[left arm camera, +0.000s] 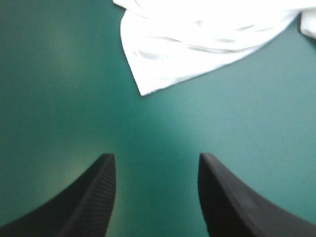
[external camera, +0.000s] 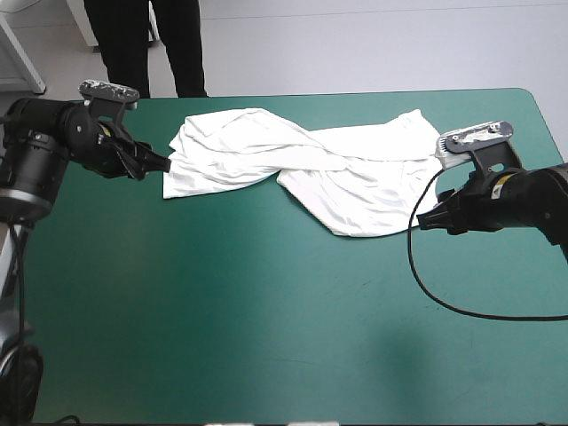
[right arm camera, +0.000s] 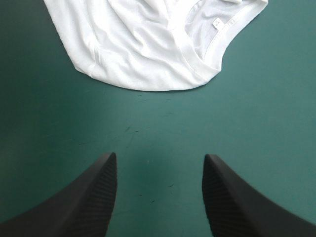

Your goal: Fold the cloth

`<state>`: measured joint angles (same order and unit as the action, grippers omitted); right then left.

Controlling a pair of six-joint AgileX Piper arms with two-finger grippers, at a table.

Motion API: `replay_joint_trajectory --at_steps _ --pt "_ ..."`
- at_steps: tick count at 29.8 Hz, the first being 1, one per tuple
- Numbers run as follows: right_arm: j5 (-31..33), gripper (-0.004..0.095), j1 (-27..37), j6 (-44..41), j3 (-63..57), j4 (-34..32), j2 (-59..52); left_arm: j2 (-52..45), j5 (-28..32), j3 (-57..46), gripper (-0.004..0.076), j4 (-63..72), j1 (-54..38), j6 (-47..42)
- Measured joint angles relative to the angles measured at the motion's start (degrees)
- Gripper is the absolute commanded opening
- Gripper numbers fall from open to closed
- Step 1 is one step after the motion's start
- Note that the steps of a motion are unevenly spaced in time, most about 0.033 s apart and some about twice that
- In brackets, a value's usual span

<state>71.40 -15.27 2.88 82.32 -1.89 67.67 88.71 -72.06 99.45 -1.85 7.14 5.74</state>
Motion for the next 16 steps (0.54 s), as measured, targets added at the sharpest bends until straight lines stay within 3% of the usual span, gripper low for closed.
replay_joint_trajectory --at_steps 6,16 --pt "-0.69 0.0496 0.00 0.00 0.00 -0.18 0.00 12.18 0.23 7.92 0.0407 6.84 -7.62 1.90" --pt "-1.32 0.0496 -2.31 0.00 0.00 -0.37 0.00 26.36 0.78 8.77 0.0412 10.61 -8.45 4.24"
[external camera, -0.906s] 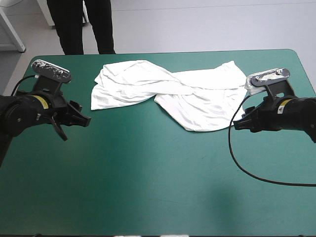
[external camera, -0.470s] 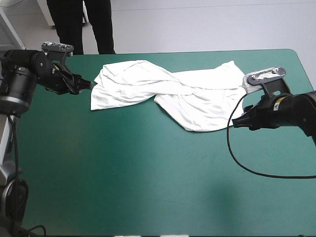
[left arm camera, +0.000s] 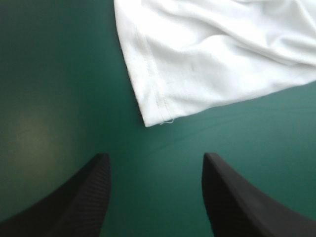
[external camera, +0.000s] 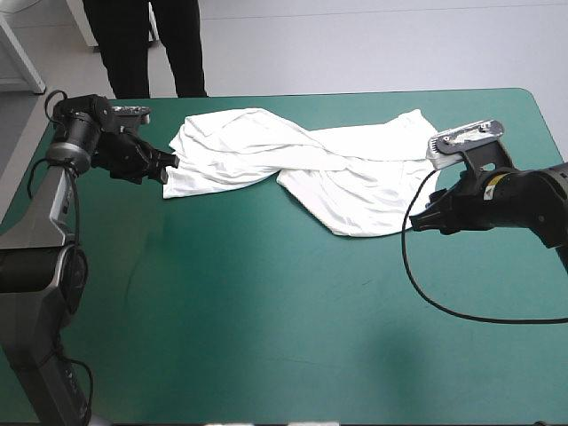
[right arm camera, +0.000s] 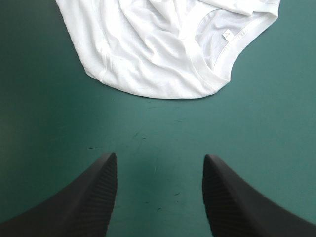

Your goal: Fold the cloth

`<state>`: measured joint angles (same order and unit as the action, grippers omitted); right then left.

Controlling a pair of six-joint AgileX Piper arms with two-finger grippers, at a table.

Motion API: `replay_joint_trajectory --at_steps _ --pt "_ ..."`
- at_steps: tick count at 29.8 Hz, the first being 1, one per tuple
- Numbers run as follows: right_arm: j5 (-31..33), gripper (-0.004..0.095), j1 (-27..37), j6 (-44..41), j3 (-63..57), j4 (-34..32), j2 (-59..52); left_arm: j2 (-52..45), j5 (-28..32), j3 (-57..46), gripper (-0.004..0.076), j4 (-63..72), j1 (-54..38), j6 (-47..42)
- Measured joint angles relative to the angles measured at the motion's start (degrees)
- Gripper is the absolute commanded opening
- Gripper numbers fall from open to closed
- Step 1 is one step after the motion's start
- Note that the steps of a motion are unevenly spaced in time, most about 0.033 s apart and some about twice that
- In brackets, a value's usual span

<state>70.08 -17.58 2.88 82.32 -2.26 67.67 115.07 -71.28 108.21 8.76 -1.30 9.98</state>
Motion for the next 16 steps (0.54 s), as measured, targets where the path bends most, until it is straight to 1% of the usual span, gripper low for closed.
replay_joint_trajectory --at_steps 5,13,16 --pt "0.00 0.0496 -0.01 0.00 0.00 0.00 0.00 4.36 0.11 0.73 0.0412 1.20 0.00 0.64" --pt "0.00 0.0496 -0.01 0.00 0.00 1.01 0.36 10.89 0.38 10.41 0.0412 0.04 0.89 -0.89" --pt "0.00 0.0496 -0.01 0.00 0.00 2.26 1.05 12.36 0.51 12.00 0.0412 -0.88 2.25 -1.36"
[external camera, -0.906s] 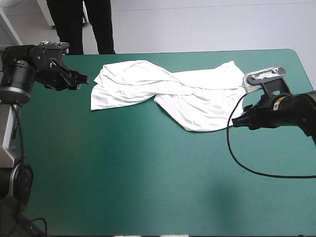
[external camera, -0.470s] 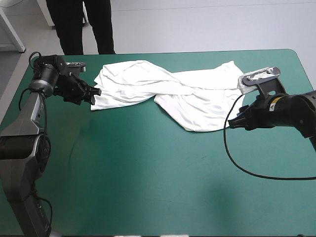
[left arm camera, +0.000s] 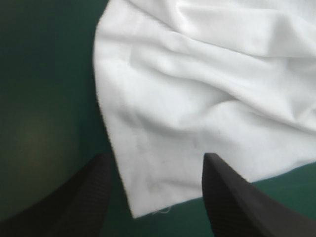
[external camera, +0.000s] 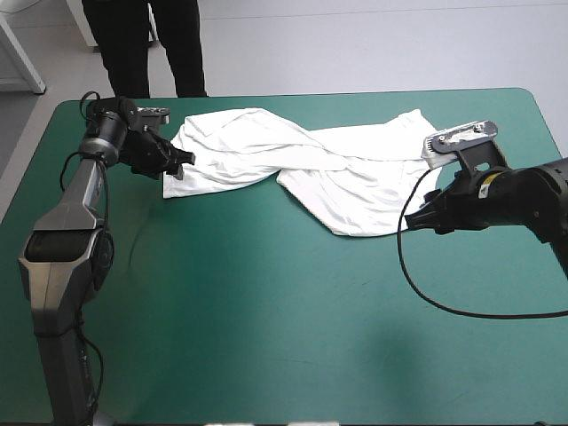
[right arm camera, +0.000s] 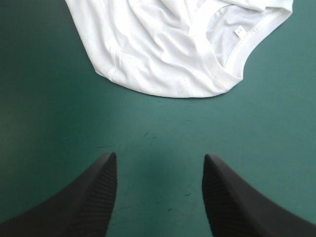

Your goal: Fold the cloth

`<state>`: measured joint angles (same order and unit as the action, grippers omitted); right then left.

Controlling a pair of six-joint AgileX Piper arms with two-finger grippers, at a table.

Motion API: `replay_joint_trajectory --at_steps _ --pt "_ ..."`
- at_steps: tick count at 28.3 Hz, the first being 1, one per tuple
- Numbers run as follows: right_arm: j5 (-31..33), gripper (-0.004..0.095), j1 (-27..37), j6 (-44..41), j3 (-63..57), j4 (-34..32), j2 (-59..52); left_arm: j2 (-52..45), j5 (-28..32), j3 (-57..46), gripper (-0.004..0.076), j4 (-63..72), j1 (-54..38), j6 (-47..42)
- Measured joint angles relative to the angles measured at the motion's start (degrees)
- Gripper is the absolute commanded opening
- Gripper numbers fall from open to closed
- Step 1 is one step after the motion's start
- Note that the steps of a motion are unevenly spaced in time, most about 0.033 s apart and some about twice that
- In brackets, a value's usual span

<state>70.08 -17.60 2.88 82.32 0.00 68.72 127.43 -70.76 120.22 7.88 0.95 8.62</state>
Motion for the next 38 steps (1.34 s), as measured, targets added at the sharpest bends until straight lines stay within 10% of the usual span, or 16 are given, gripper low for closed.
replay_joint_trajectory --at_steps 21,29,38 --pt "0.00 0.0496 -0.05 0.00 0.00 0.00 0.55 2.35 1.94 -3.17 0.0407 -3.19 1.51 -1.48" --pt "0.00 0.0496 -0.05 0.00 0.05 -0.60 1.34 0.25 6.31 -9.13 -0.0018 -0.64 0.55 -1.08" --pt "-1.32 0.0496 -0.05 -1.17 0.05 -5.55 12.04 -0.29 4.36 -9.64 -0.0022 5.51 0.66 -0.97"
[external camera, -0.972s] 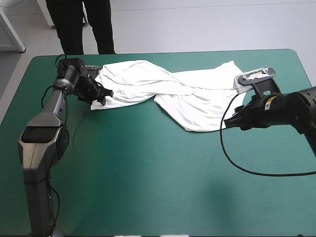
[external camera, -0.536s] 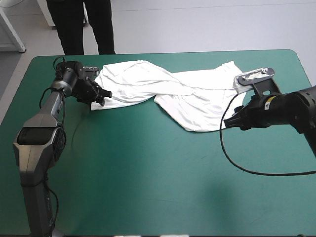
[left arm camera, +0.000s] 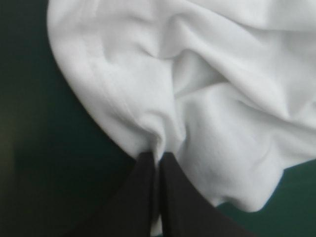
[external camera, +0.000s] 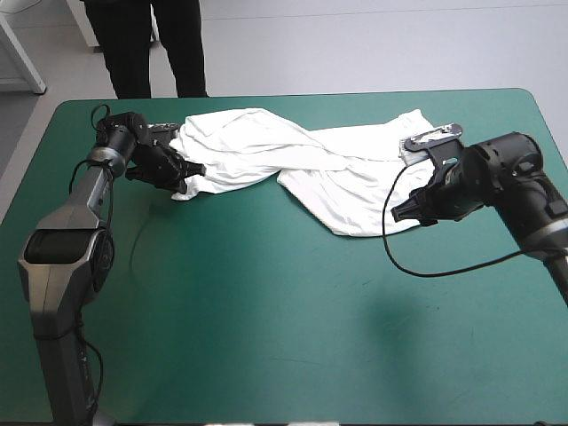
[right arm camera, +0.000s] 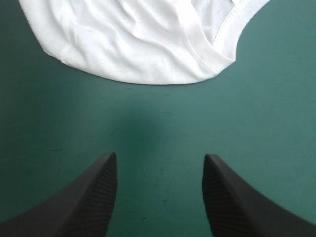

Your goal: Fold the cloth

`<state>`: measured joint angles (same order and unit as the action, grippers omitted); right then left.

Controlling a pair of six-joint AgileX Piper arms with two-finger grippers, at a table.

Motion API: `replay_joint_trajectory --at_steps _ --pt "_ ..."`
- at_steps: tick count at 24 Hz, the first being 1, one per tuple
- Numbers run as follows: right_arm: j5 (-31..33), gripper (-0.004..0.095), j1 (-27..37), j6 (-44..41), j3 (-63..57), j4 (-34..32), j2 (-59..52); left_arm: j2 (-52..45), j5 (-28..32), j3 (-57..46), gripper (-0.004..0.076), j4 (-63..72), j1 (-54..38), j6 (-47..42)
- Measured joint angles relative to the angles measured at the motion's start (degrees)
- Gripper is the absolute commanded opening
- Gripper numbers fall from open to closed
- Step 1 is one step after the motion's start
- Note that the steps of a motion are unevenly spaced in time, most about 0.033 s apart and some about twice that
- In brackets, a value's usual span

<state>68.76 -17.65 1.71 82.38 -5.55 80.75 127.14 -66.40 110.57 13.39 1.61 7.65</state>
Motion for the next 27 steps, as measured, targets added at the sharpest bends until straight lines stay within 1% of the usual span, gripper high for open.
replay_joint_trajectory --at_steps 3,4,5,8,11,13,18,24,25,27 --pt "-1.25 0.0496 0.12 -0.82 0.00 0.05 5.02 -0.30 -0.82 -0.26 -0.0022 3.21 0.00 0.56" --pt "-1.57 0.0497 0.44 -0.88 0.00 0.74 6.34 -0.42 -1.00 -0.33 -0.0022 3.99 0.05 0.56" --pt "-2.24 0.0504 1.98 -0.75 0.07 2.86 9.40 -0.59 -1.44 -0.45 -0.0022 5.20 0.10 0.62" --pt "-2.16 0.0567 9.03 -0.32 3.07 6.79 17.20 -0.91 -2.21 -0.96 -0.0022 7.17 0.45 1.28" --pt "-1.43 0.0568 17.97 1.32 9.01 13.26 24.22 -1.23 -2.98 -1.38 -0.0022 8.75 0.62 1.83" --pt "-1.03 0.0568 20.80 2.54 12.36 16.09 27.64 -1.38 -3.10 -1.61 -0.0022 8.96 0.68 1.87" --pt "-1.59 0.0568 21.15 4.92 14.43 19.64 32.05 -1.44 -3.34 -1.68 -0.0022 9.04 1.44 2.01" --pt "-1.54 0.0565 20.58 5.73 14.95 20.31 37.27 -1.56 -3.34 -1.68 -0.0022 9.03 2.71 2.06" --pt "-1.50 0.0550 20.58 5.73 15.19 20.44 37.54 -1.60 -3.34 -1.68 -0.0022 8.84 2.83 2.06" --pt "-1.12 0.0473 20.50 5.76 15.63 20.32 37.91 -1.63 -3.40 -1.68 -0.0022 8.84 3.02 2.06"
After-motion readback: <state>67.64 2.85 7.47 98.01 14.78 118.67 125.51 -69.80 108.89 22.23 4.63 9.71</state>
